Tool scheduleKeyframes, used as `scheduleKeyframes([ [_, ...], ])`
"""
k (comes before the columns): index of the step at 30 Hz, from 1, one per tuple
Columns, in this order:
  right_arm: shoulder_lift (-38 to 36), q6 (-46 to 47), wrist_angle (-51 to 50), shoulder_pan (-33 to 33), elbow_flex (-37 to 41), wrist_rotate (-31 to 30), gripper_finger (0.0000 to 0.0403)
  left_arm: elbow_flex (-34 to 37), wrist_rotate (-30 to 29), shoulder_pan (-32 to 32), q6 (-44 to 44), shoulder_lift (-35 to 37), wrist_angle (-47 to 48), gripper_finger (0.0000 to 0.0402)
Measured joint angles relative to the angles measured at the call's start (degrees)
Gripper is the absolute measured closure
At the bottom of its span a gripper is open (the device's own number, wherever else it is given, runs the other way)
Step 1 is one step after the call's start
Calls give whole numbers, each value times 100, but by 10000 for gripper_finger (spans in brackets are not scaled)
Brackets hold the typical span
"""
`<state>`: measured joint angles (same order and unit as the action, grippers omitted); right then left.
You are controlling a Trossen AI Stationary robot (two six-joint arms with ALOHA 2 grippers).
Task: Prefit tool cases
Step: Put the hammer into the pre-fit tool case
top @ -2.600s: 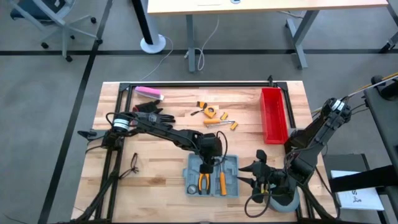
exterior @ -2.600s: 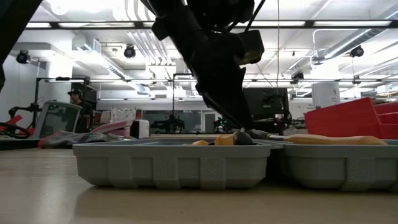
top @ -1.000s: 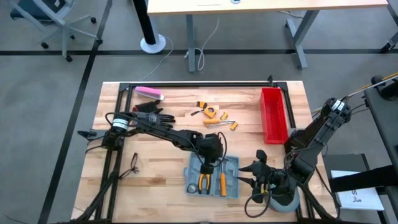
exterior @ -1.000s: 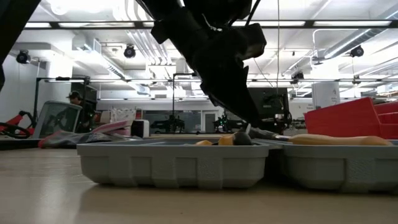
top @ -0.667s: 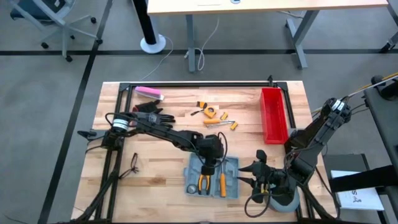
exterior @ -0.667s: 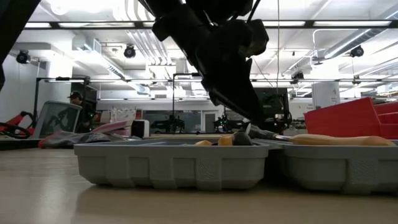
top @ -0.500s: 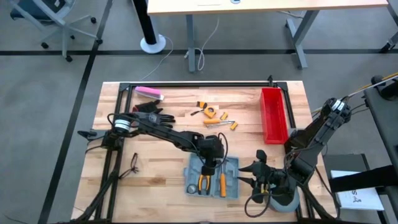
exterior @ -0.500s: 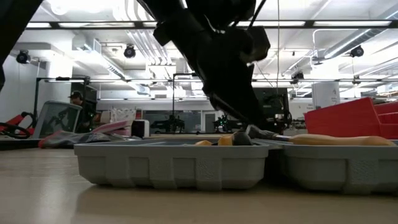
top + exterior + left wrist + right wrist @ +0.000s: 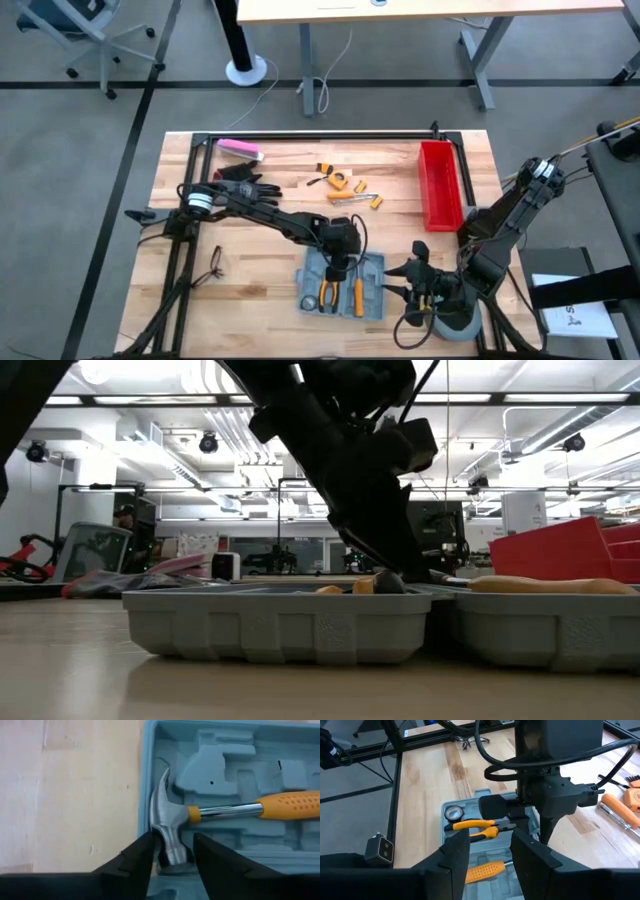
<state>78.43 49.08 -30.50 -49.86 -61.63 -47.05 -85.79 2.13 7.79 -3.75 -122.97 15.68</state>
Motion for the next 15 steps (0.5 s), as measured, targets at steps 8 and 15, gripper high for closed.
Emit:
scheduleKeyframes([
  [8,0,-14,33,-1,0,0,290,-18,28,-2,-46,-42,-20,320],
  [15,0,-13,37,-1,0,0,283,-290,139,-2,-129,-52,331,320],
])
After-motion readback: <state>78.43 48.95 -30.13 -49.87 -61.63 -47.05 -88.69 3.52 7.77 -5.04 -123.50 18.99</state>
